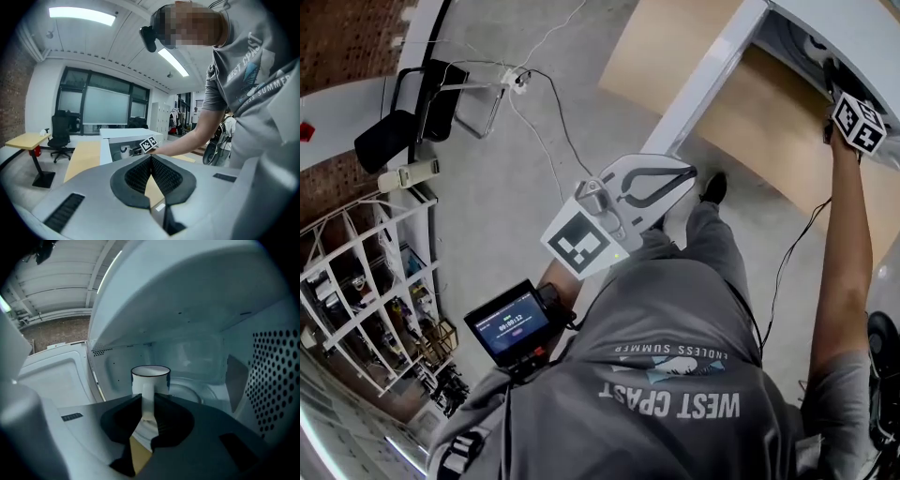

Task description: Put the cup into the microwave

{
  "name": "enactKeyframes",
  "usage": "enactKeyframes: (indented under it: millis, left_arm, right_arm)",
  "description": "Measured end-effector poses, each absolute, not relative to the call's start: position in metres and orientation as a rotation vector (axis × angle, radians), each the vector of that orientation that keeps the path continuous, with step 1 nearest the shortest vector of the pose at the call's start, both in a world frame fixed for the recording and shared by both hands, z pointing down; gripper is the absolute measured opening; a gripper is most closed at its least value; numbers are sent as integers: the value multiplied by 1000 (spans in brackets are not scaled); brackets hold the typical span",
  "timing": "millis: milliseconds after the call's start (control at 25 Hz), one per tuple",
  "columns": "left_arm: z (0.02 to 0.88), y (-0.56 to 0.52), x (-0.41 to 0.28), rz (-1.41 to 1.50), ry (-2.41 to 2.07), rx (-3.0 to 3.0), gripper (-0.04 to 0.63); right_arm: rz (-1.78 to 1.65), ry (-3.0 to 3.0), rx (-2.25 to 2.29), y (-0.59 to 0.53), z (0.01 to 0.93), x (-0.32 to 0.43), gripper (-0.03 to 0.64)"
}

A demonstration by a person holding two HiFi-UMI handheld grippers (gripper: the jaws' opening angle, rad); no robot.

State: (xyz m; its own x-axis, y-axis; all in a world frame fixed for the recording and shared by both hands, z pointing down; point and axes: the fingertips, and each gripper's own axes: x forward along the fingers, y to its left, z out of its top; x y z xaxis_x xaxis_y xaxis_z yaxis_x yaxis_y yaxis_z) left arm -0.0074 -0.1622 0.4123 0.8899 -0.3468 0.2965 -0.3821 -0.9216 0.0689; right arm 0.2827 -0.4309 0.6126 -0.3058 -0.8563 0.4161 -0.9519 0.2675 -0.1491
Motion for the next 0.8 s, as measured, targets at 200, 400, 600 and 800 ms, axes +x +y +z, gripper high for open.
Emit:
enactKeyframes:
  millis: [200, 400, 600, 800]
  left_arm:
    - [416, -156, -9, 456, -549, 2917, 20]
    - [404, -149, -4, 439, -523, 2916, 20]
    - [407, -165, -26, 385, -483, 2919, 20]
    - [408, -153, -46, 383, -527, 2854, 20]
  right_arm:
    - [517, -2287, 1713, -437, 621, 285, 67]
    - [424, -2294, 1783, -440, 604, 294, 69]
    - [271, -2248, 1784, -457, 604, 277, 69]
    - [251, -2241, 1761, -449, 603, 257, 69]
